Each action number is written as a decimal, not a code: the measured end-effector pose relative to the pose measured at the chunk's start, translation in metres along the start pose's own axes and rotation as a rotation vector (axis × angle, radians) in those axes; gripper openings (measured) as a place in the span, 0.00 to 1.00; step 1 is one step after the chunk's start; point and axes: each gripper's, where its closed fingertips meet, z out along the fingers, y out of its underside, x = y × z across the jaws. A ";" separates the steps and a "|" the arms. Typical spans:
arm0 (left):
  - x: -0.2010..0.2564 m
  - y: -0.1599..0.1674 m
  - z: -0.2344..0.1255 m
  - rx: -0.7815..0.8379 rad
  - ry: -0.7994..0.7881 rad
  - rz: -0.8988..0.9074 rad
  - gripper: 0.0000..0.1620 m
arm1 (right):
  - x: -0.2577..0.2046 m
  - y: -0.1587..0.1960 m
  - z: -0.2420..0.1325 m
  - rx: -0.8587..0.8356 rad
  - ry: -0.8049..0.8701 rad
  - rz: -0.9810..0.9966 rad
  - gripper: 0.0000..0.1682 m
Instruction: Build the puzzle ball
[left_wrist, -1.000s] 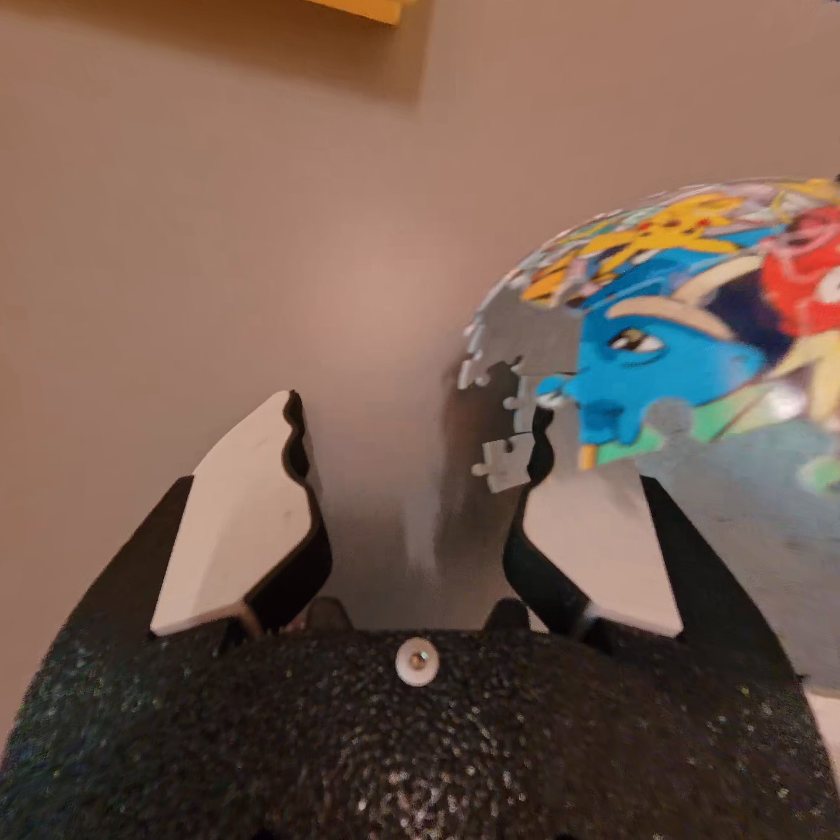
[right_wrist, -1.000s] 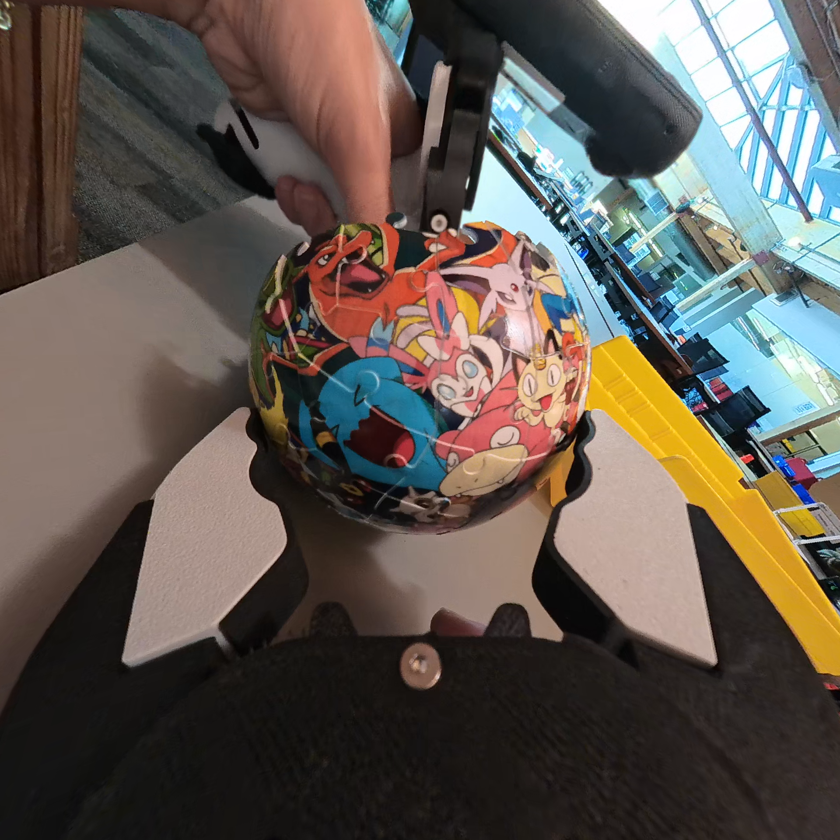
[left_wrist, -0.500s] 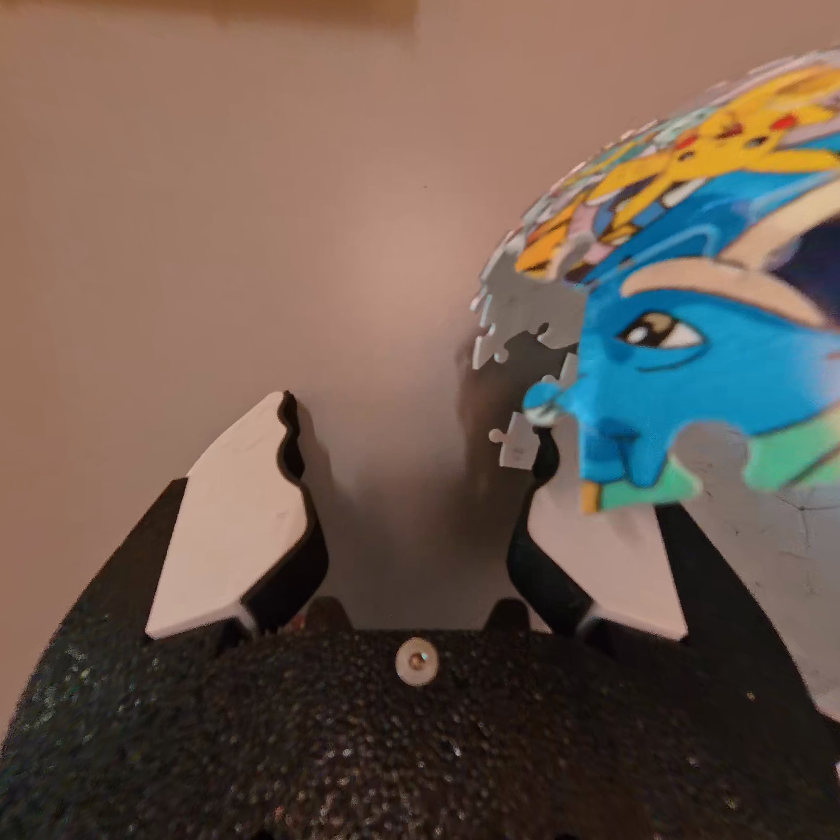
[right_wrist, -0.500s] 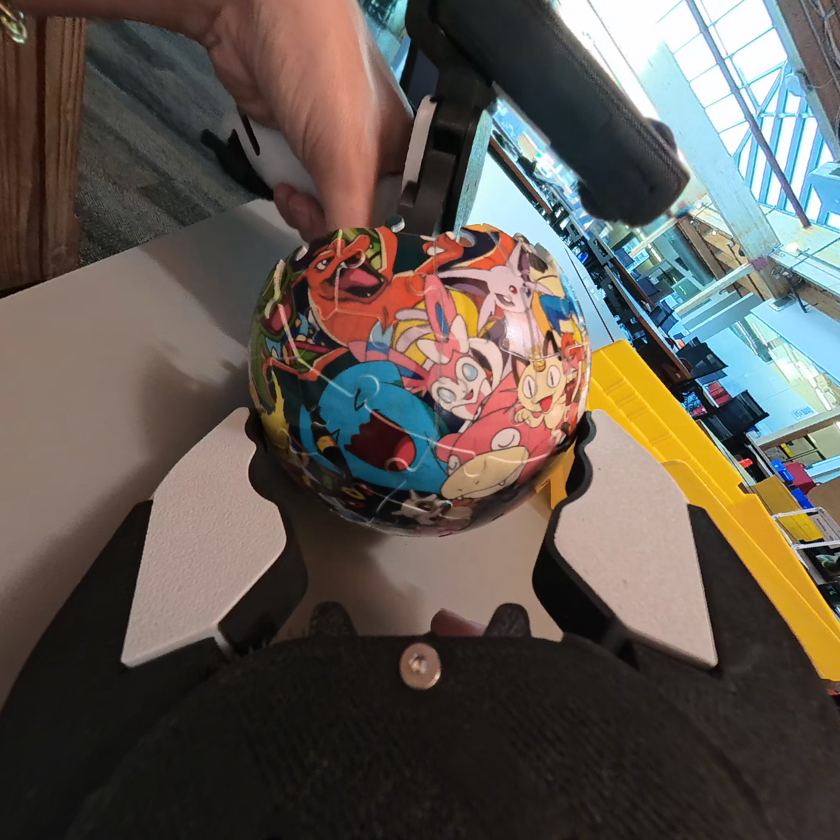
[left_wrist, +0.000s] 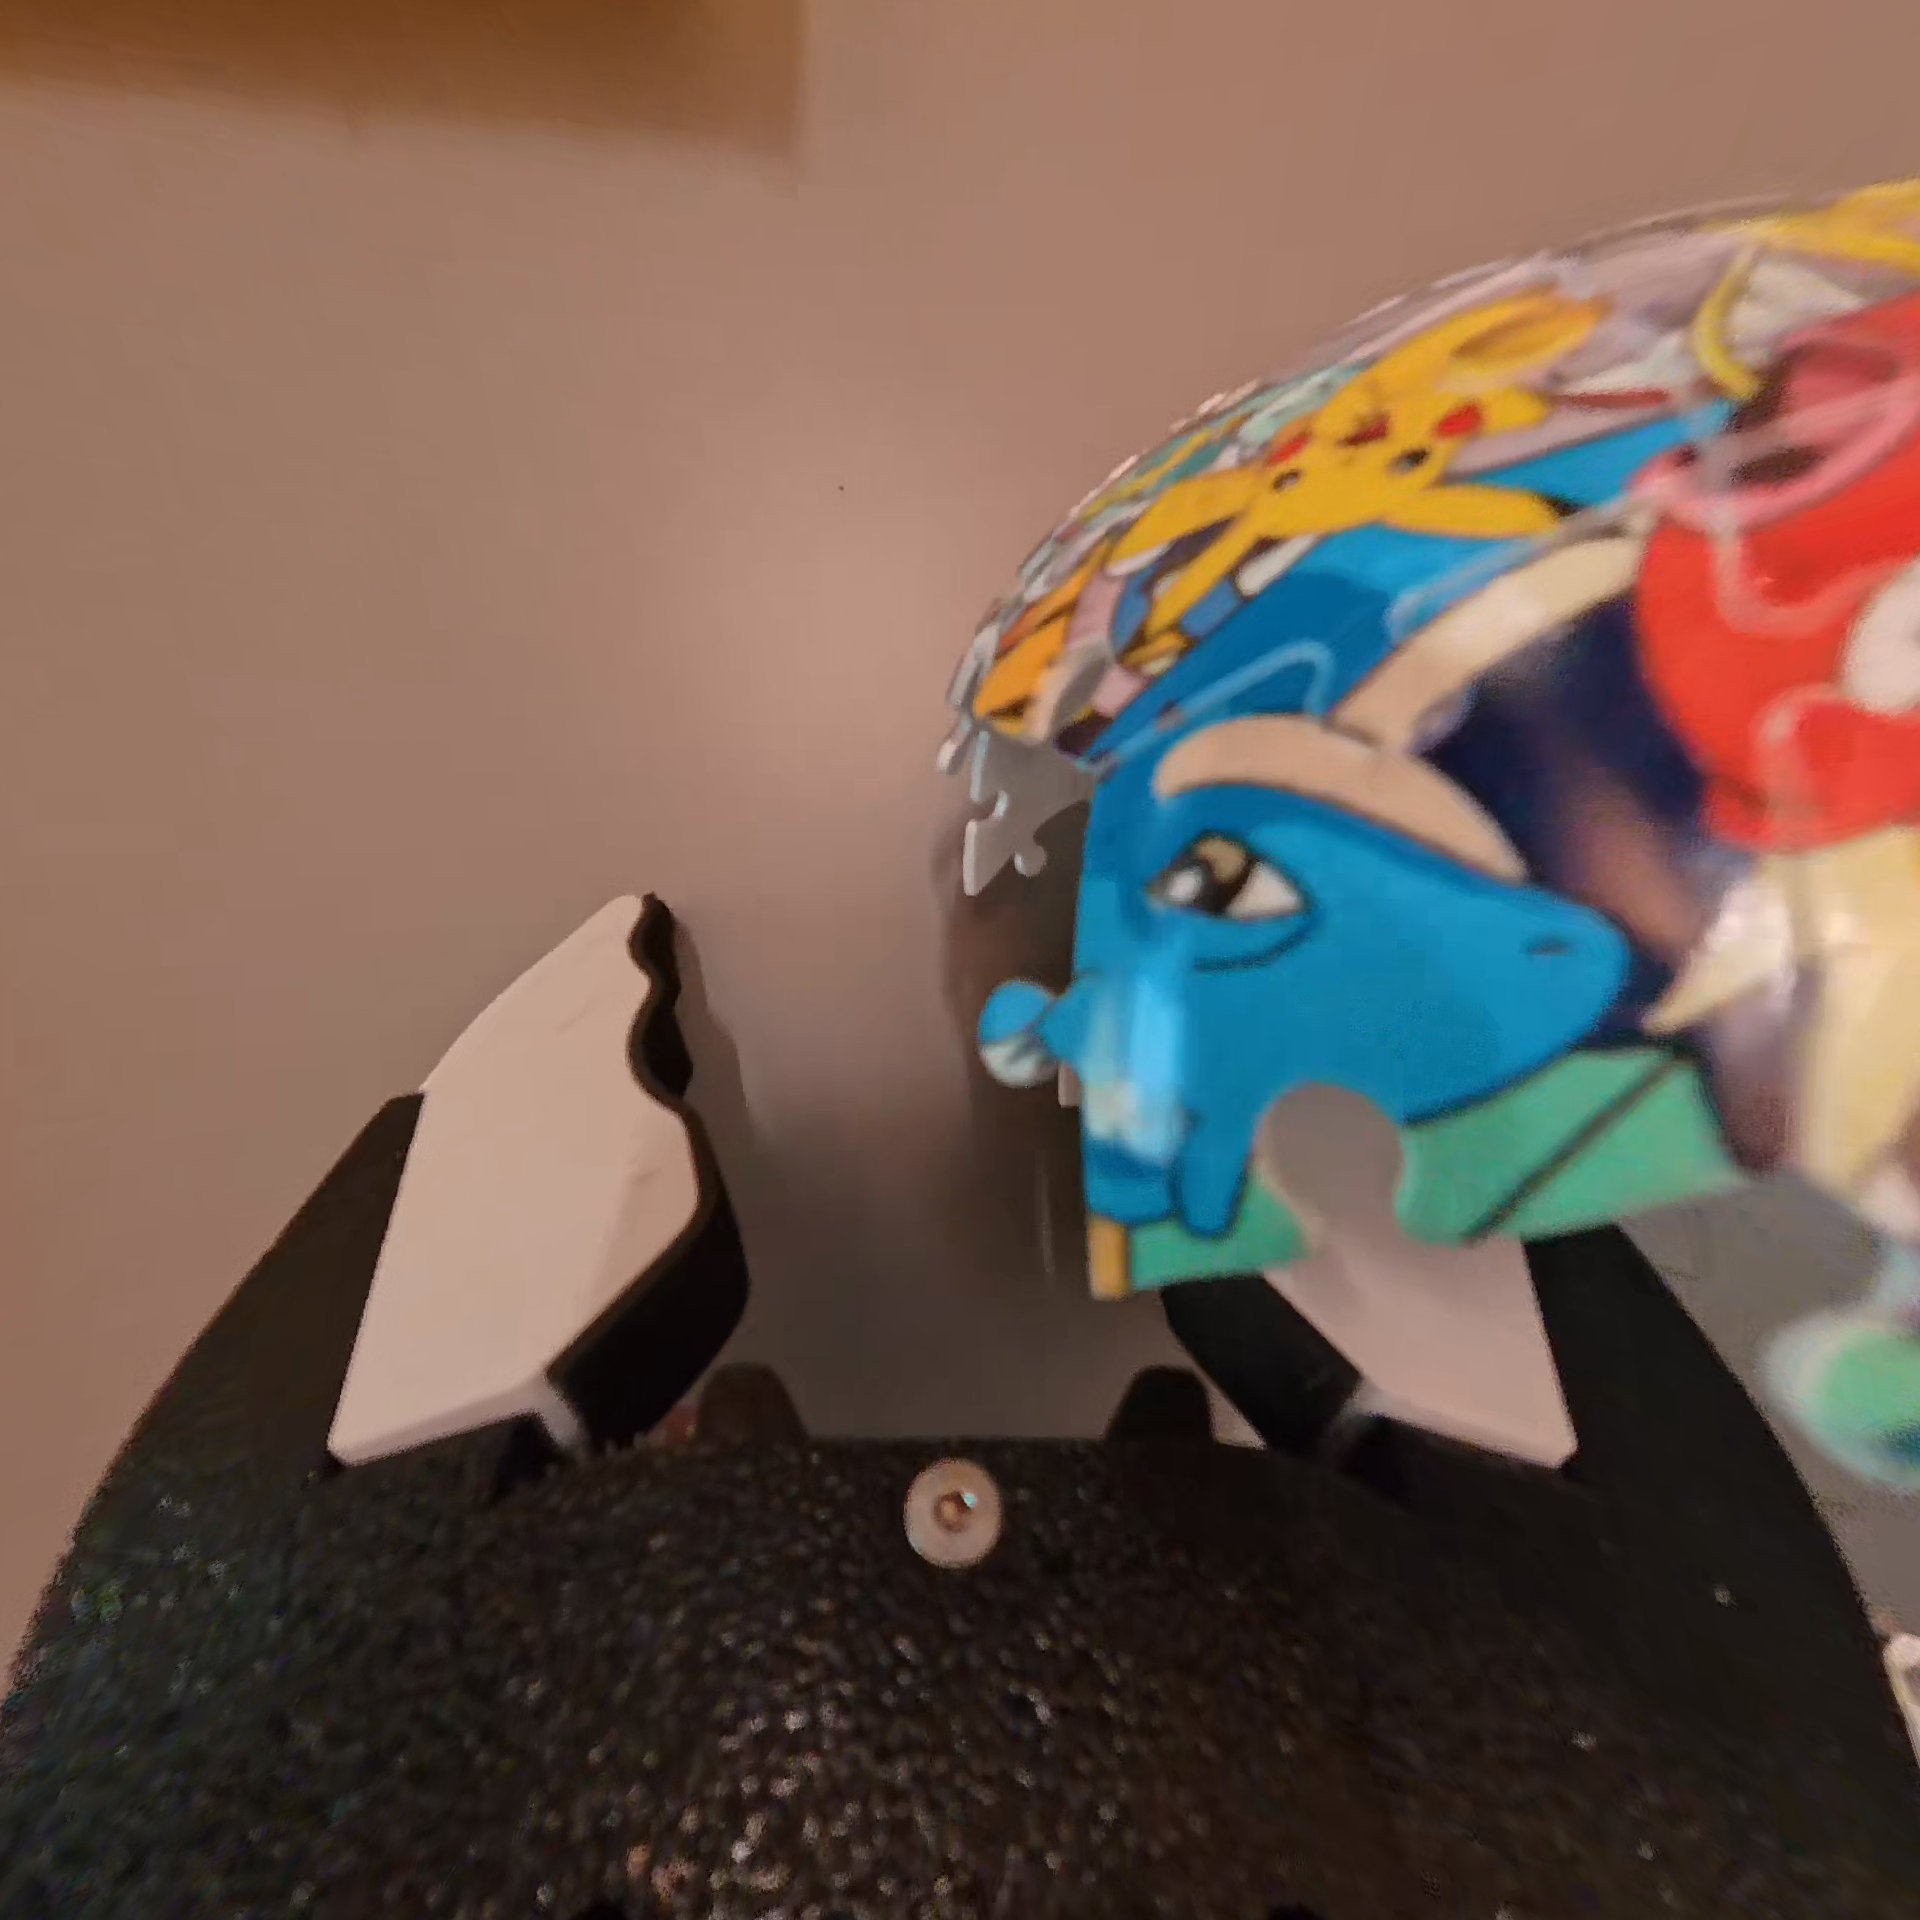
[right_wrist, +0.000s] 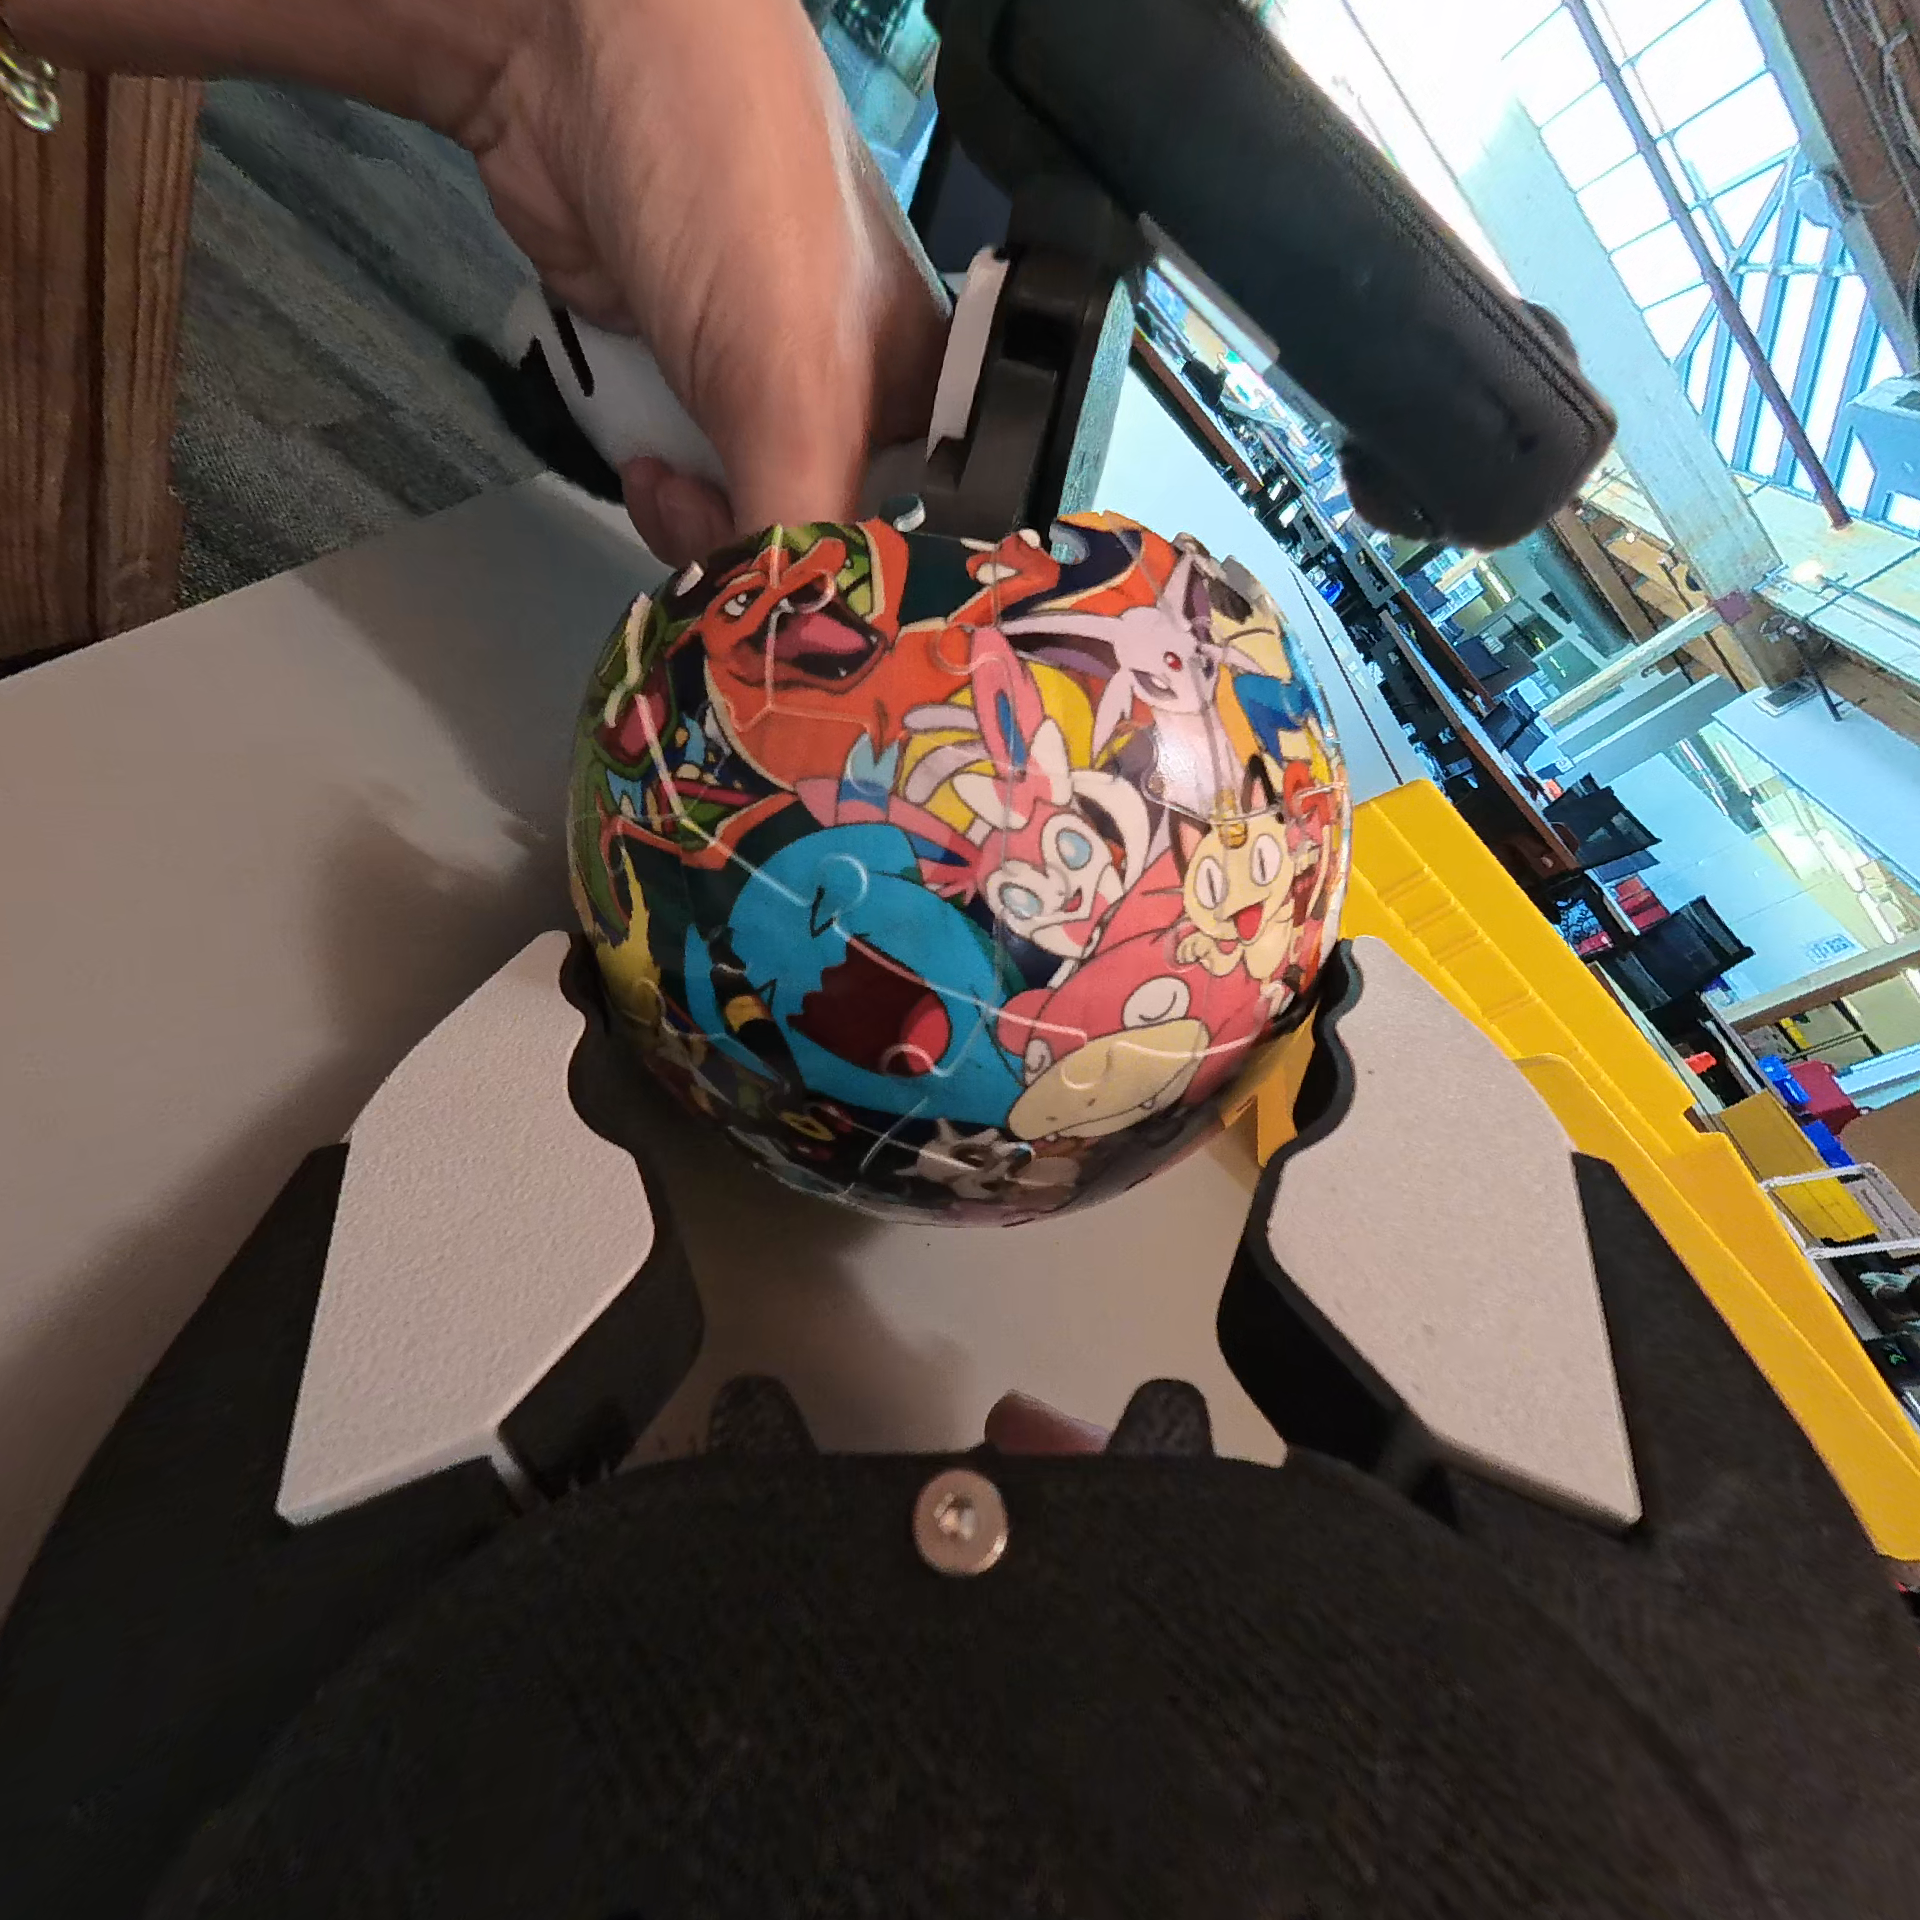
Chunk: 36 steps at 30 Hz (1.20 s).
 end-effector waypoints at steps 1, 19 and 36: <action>0.000 0.000 0.000 -0.002 -0.005 0.006 0.63 | 0.000 0.000 0.000 0.000 0.000 -0.001 0.76; -0.010 -0.002 -0.010 0.010 -0.053 -0.099 0.62 | 0.000 -0.002 -0.004 -0.002 0.066 -0.040 0.75; 0.003 -0.012 -0.024 0.239 0.281 -0.011 0.55 | -0.004 -0.007 -0.012 0.000 0.147 -0.094 0.74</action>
